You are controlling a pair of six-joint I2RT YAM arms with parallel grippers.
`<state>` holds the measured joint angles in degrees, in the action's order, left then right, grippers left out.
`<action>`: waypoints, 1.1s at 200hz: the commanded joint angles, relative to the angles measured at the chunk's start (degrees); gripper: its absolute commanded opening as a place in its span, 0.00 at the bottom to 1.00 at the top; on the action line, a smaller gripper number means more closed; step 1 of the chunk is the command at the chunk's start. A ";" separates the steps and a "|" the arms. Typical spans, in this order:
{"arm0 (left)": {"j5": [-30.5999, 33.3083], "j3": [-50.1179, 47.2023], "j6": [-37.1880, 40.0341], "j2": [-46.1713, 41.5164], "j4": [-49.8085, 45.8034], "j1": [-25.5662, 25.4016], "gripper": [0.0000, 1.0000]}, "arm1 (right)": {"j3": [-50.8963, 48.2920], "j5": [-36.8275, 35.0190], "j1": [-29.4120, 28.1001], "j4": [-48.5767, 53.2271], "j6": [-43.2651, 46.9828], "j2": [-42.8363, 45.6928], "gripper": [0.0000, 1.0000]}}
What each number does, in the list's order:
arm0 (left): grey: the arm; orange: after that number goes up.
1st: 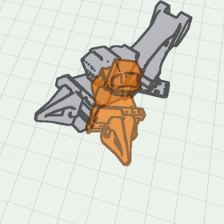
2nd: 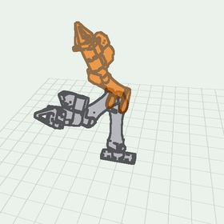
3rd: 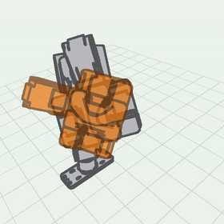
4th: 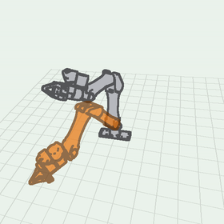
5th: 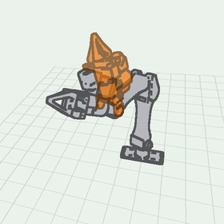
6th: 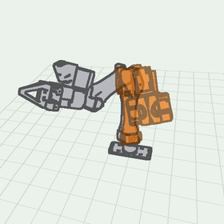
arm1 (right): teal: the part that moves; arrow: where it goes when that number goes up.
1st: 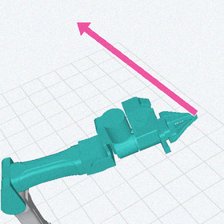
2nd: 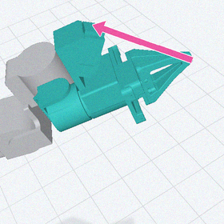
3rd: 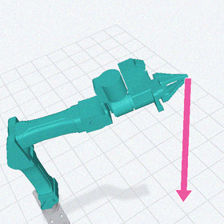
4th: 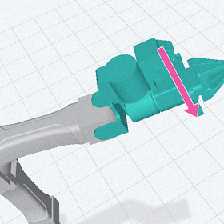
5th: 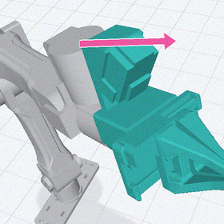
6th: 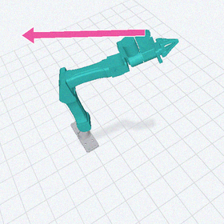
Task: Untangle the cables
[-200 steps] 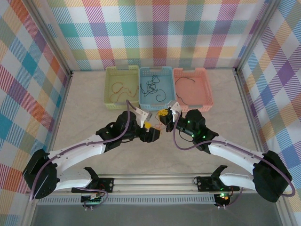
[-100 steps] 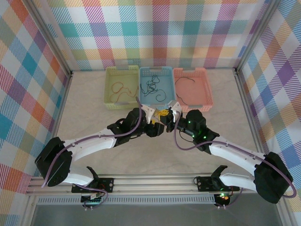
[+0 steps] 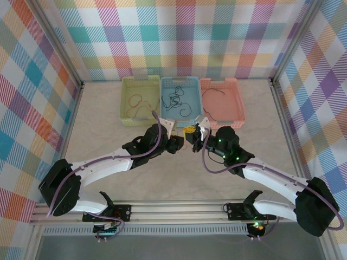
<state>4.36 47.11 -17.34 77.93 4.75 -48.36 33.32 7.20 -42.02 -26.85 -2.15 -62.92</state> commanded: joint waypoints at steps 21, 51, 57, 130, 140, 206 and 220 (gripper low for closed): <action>11.56 2.37 -3.60 0.37 0.77 2.14 0.42 | 0.17 7.47 -0.11 0.99 0.23 2.64 0.00; 13.92 2.51 -6.57 -0.35 -1.02 7.86 0.42 | 0.25 12.15 -0.17 3.22 0.79 6.04 0.00; 13.89 2.53 -6.77 -0.70 -1.37 9.13 0.42 | 0.47 13.46 -0.12 4.39 0.72 7.04 0.00; 8.29 5.15 -7.68 -3.72 -6.67 22.64 0.42 | 0.66 21.31 -0.17 16.51 0.88 22.02 0.00; 7.79 5.78 -7.73 -4.13 -7.83 23.73 0.42 | -0.08 20.12 -0.16 16.05 0.58 23.31 0.00; -20.61 2.67 -9.86 -11.51 -3.30 25.34 0.58 | 2.85 8.57 -0.17 15.84 -3.10 17.55 0.00; -27.17 1.20 -10.37 -14.12 -0.96 23.65 0.63 | 3.06 8.36 -0.15 14.95 -3.54 15.26 0.00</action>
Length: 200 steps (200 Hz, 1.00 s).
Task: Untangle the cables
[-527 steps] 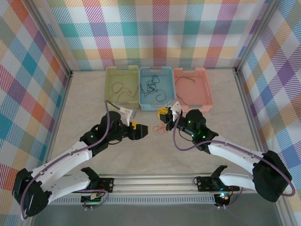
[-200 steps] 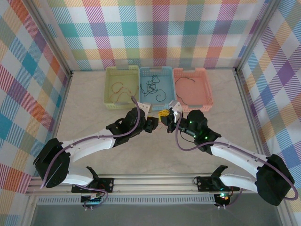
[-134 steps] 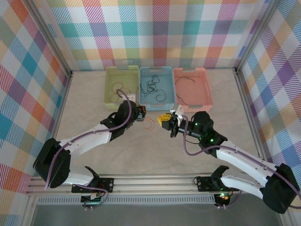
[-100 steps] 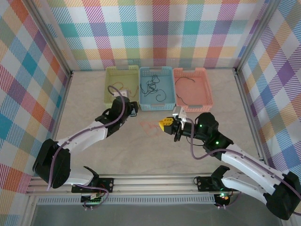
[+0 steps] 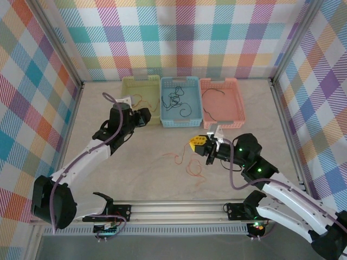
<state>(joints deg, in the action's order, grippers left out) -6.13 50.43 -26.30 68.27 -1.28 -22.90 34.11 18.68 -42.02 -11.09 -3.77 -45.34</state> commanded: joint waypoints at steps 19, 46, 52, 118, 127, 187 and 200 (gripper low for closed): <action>-20.94 -2.49 0.59 -7.29 5.16 -5.16 0.70 | 2.98 -1.92 -0.16 -1.81 -1.93 -5.98 0.00; -23.30 -2.29 5.58 -10.03 3.14 -9.18 0.79 | 3.64 -0.93 -0.16 -3.47 -2.05 -9.56 0.00; -23.95 -2.24 6.41 -10.19 2.81 -9.71 0.82 | 4.10 -0.68 -0.17 -3.40 -1.89 -10.23 0.00; -26.05 -1.24 14.05 -6.88 -4.05 -15.03 0.84 | 6.05 3.13 -0.10 -3.20 -2.65 -11.63 0.00; -26.10 -1.49 14.33 -6.51 -3.95 -15.54 0.84 | 6.07 3.82 -0.05 -3.06 -2.57 -11.61 0.00; -25.96 -0.30 14.73 -2.15 -7.21 -17.45 0.50 | 6.45 3.58 0.01 -3.32 -2.79 -12.31 0.00; -25.94 -0.97 14.55 -2.32 -6.35 -17.44 0.32 | 6.89 3.59 0.18 -3.14 -2.73 -12.62 0.00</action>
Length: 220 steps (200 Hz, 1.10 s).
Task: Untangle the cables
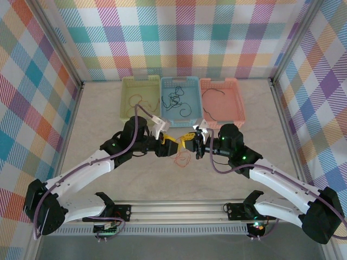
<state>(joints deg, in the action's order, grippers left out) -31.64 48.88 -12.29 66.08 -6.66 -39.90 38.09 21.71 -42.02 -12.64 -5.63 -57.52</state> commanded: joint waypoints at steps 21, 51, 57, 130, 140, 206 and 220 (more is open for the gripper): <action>2.24 1.35 -0.01 -0.37 -0.72 -0.44 0.01 | 3.48 0.70 0.44 -1.33 -0.70 -1.09 0.00; 11.40 6.34 -0.57 -0.77 -3.58 -0.07 0.00 | 3.10 -2.03 0.63 -0.85 -0.52 -1.21 0.22; 13.87 8.03 -0.86 -0.57 -4.51 0.46 0.00 | 2.82 -3.09 0.64 -0.80 -0.53 -1.03 0.40; 17.40 41.36 -1.95 17.40 -17.84 14.75 0.00 | -10.12 -13.85 0.77 -10.21 -0.62 6.47 0.87; 17.48 46.30 -1.49 20.06 -19.21 15.72 0.00 | -10.99 -15.26 0.84 -11.22 -0.60 6.19 0.87; 23.74 76.79 -0.01 42.07 -31.06 22.75 0.00 | -10.27 -15.79 0.82 -10.64 0.53 2.34 0.87; 25.01 80.54 -0.63 45.67 -32.07 24.38 0.00 | -10.07 -16.09 0.80 -10.07 0.70 2.13 0.87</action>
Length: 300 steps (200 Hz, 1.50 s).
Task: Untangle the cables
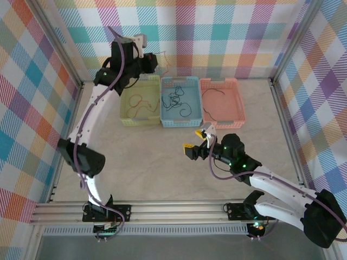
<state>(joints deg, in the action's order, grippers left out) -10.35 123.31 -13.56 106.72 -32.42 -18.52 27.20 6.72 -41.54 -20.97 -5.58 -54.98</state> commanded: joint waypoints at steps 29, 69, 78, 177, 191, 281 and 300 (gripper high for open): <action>4.86 10.49 -0.38 9.64 -6.77 6.27 0.00 | 0.75 -1.13 0.32 -1.88 0.79 -0.02 0.87; 5.21 10.31 -1.36 12.36 -6.18 8.45 0.00 | 0.74 -1.88 0.41 -1.64 1.27 -0.15 0.87; 5.87 10.05 -1.40 12.80 -6.07 8.55 0.00 | 0.73 -1.82 0.42 -1.59 1.20 -0.07 0.87; 7.09 8.91 -3.81 10.85 -4.36 11.14 0.00 | 0.82 -2.15 0.45 -1.13 1.19 0.22 0.87; 6.22 12.64 -3.66 10.23 -6.04 11.10 0.00 | 0.92 -2.15 0.42 -1.00 1.27 0.06 0.87; 3.71 20.04 -4.78 8.15 -8.46 11.14 0.00 | 0.83 -2.06 0.51 -1.14 1.10 0.06 0.87; 3.84 19.95 -4.53 10.32 -9.42 11.13 0.00 | 0.78 -1.96 0.49 -1.02 1.09 0.28 0.87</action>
<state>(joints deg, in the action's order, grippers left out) -5.37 142.45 -17.39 115.33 -39.53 -7.73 27.20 4.93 -41.25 -20.95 -5.15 -55.20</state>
